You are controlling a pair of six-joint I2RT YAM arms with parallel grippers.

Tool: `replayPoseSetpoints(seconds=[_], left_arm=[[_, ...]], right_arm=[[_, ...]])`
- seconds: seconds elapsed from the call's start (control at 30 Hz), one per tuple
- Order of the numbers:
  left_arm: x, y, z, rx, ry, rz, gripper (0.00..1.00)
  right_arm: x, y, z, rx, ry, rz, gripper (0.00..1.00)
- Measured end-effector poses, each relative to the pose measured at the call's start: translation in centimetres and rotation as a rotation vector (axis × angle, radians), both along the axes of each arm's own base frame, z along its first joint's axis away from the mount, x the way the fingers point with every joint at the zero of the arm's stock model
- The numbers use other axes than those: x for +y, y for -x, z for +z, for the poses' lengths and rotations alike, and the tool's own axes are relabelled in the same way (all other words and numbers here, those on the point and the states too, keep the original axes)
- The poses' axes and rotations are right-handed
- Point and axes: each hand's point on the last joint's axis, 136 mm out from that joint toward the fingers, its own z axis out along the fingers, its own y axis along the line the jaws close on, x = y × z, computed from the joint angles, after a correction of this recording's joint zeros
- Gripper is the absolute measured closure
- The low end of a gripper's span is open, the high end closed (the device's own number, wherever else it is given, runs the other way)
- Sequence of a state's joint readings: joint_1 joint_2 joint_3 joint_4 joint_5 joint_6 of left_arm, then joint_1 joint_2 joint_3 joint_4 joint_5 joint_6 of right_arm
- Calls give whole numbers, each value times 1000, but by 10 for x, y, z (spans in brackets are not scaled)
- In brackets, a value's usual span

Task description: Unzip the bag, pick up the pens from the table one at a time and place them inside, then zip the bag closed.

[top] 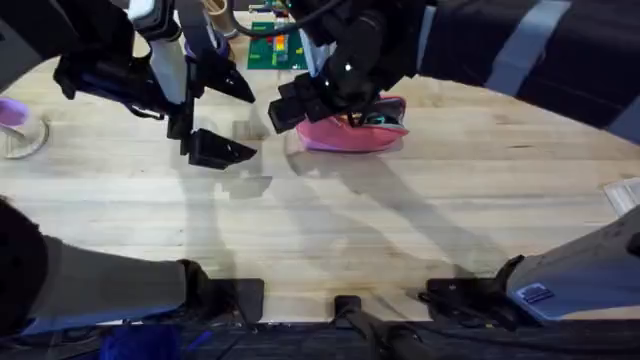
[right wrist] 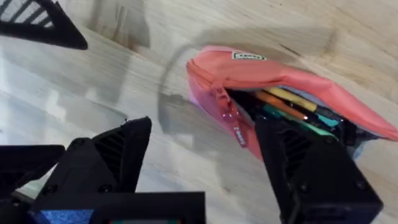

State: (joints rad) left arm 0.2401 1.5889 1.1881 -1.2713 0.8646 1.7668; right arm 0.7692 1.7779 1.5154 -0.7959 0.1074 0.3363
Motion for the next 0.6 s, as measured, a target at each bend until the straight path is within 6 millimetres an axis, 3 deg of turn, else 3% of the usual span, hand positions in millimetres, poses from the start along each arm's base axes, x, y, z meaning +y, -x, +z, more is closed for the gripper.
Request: replayPoseSetpoints(seconds=[0.17,0.4,0.6], left_arm=[[0,0,0,0,0,0,6],[0,0,0,0,0,0,8],[0,0,0,0,0,0,7]], right_arm=[[2,-2,-6,3,2,0,6],[3,-3,-9,8,6,-5,226],[3,-3,-9,9,5,-7,279]])
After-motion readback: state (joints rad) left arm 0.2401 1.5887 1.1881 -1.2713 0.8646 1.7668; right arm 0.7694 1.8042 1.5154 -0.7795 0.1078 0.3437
